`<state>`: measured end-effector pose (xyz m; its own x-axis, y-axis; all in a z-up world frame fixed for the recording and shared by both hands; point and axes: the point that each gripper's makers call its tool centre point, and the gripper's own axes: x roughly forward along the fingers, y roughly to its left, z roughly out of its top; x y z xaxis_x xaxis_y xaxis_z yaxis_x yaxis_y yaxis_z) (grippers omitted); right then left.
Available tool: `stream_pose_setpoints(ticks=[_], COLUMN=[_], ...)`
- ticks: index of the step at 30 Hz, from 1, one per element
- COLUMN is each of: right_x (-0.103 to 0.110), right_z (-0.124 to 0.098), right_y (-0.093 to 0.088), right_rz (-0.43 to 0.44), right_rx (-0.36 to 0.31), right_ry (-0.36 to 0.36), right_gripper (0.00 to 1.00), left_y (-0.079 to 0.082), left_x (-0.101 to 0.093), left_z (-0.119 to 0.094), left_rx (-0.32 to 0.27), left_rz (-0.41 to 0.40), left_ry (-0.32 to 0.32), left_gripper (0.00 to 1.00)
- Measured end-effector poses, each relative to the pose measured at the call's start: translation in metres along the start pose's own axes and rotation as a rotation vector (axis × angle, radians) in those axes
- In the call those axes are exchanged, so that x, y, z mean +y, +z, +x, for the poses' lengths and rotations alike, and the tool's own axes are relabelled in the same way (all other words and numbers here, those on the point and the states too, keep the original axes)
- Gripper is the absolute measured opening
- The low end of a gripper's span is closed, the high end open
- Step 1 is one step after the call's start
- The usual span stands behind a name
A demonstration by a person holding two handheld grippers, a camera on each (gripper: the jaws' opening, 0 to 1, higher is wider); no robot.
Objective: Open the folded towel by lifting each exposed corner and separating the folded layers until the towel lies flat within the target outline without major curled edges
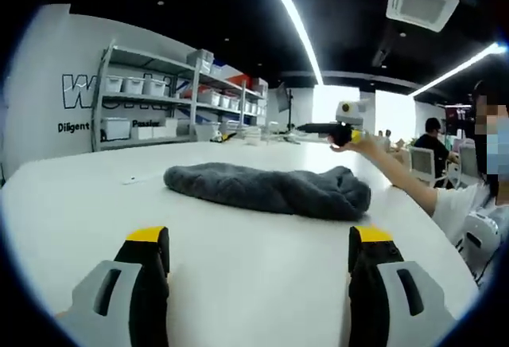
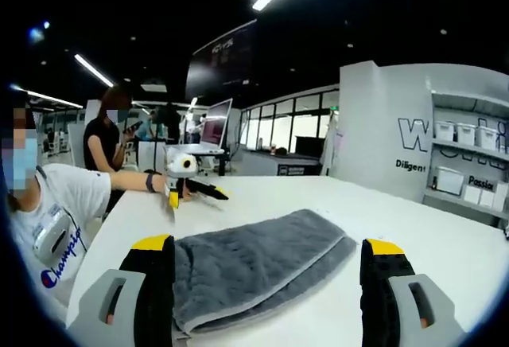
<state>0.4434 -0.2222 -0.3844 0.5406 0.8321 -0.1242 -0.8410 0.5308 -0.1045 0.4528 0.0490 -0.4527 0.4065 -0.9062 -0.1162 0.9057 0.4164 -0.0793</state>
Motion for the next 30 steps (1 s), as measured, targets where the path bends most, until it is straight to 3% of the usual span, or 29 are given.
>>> stream_pose_setpoints(ticks=[6, 8, 12, 14, 18, 21, 25, 27, 30], right_x=[-0.002, -0.004, -0.007, -0.008, -0.003, -0.004, -0.004, -0.004, -0.005], right_z=[-0.001, -0.002, -0.007, -0.009, -0.012, -0.014, -0.015, -0.015, -0.014], right_y=[-0.002, -0.001, 0.005, 0.008, 0.013, 0.018, 0.022, 0.024, 0.025], right_rz=[0.006, 0.005, 0.000, -0.005, -0.007, -0.010, -0.016, -0.020, -0.030], right_rx=[0.008, 0.008, -0.011, -0.018, -0.045, -0.064, -0.075, -0.079, -0.073], right_ry=[-0.013, -0.016, -0.022, -0.023, -0.028, -0.028, -0.028, -0.027, -0.037], right_gripper=[0.99, 0.99, 0.99, 0.99, 0.99, 0.99, 0.99, 0.99, 0.99], left_y=[0.013, 0.018, 0.028, 0.033, 0.042, 0.049, 0.057, 0.059, 0.063], left_x=[-0.009, -0.018, -0.037, -0.046, -0.053, -0.067, -0.081, -0.092, -0.111], left_z=[0.002, 0.002, 0.006, 0.011, 0.021, 0.032, 0.045, 0.054, 0.066], left_rx=[-0.021, -0.013, -0.026, -0.025, -0.018, -0.034, -0.039, -0.043, -0.057], left_rz=[0.049, 0.116, 0.139, 0.172, 0.274, 0.295, 0.438, 0.490, 0.476], left_ry=[0.014, 0.005, -0.010, -0.011, 0.059, 0.079, 0.100, 0.093, 0.051], left_gripper=[0.90, 0.90, 0.90, 0.90, 0.87, 0.86, 0.86, 0.85, 0.83])
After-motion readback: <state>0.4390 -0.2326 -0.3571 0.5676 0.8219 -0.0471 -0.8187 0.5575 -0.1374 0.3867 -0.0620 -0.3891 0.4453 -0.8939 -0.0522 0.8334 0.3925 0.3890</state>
